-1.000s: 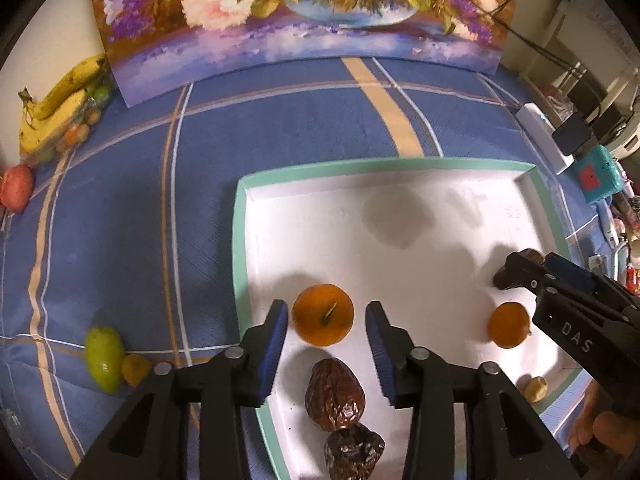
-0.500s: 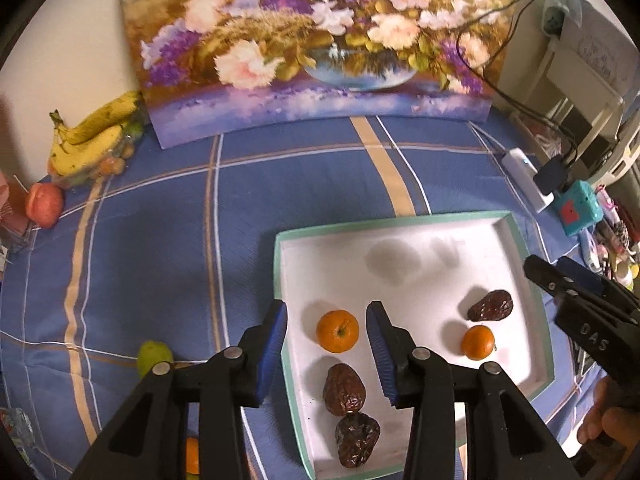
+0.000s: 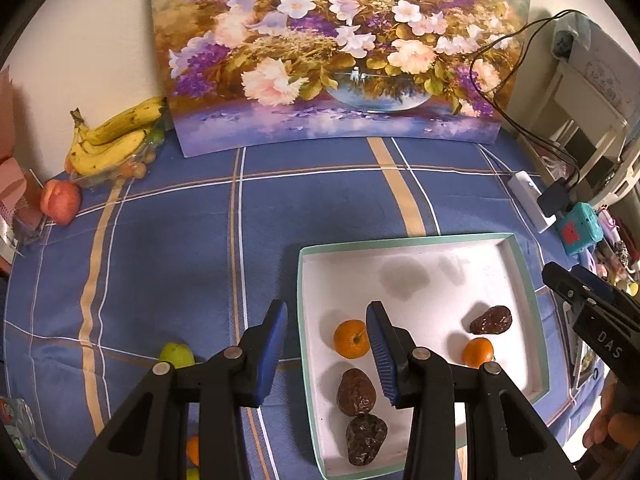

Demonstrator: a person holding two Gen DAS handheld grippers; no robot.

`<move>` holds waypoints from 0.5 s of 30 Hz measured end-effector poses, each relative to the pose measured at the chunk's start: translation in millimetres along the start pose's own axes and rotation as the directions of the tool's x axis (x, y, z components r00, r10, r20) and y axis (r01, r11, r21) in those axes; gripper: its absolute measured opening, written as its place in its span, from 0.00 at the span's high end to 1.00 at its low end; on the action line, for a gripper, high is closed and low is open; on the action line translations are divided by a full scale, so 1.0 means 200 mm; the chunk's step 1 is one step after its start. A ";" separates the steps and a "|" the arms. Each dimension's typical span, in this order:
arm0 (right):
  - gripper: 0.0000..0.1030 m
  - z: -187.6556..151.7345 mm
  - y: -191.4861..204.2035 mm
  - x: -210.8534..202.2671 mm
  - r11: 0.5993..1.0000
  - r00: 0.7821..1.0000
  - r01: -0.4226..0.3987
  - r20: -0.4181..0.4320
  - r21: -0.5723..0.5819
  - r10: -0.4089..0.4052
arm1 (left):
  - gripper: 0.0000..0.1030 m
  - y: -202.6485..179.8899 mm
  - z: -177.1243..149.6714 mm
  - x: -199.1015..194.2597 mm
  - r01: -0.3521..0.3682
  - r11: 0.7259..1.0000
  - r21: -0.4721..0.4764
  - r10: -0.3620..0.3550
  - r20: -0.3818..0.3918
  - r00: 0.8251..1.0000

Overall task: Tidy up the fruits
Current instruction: 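Move both open tools back out of the tray toward the remaining fruits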

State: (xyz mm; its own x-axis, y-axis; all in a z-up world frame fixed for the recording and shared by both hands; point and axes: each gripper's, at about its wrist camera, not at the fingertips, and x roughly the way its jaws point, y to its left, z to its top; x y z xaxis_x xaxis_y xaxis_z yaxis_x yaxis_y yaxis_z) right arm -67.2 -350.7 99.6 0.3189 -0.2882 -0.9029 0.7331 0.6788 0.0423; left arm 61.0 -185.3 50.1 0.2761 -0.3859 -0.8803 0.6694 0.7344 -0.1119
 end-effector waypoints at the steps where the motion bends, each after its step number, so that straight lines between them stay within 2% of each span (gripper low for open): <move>1: 0.47 0.00 0.00 0.00 1.000 1.000 -0.001 0.001 0.001 0.001 | 0.57 0.00 0.00 0.00 -0.002 1.000 -0.002 0.002 -0.001 1.000; 3: 0.47 0.00 0.00 -0.01 1.000 1.000 -0.003 0.001 0.002 0.003 | 0.55 0.00 0.00 0.01 -0.007 1.000 -0.005 0.007 -0.005 1.000; 6: 0.46 -0.01 0.01 0.01 1.000 1.000 -0.008 -0.005 -0.005 0.008 | 0.31 0.02 0.00 0.02 -0.031 0.999 -0.012 0.031 -0.010 0.999; 7: 0.40 -0.01 0.02 0.01 1.000 1.000 -0.007 -0.007 -0.007 0.007 | 0.31 0.02 0.00 0.03 -0.041 0.999 -0.012 0.041 -0.012 0.999; 9: 0.33 -0.02 0.02 0.04 1.000 1.000 -0.005 -0.020 -0.013 0.005 | 0.30 0.03 0.00 0.04 -0.061 0.998 -0.012 0.061 -0.020 0.998; 13: 0.32 -0.04 0.03 0.08 1.000 0.999 -0.007 -0.039 -0.018 0.007 | 0.13 0.05 -0.01 0.07 -0.093 0.996 -0.017 0.092 -0.029 0.995; 15: 0.27 -0.04 0.04 0.09 1.000 0.999 -0.001 -0.045 -0.026 0.000 | 0.12 0.07 -0.01 0.08 -0.094 0.995 -0.025 0.093 -0.037 0.995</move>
State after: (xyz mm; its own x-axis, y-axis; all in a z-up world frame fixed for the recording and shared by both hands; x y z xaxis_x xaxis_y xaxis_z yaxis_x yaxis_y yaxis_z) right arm -61.4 -345.0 80.7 0.2914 -0.2570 -0.9214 0.7171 0.6962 0.0326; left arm 73.0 -180.9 33.8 0.3114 -0.2950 -0.9033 0.6230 0.7812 -0.0404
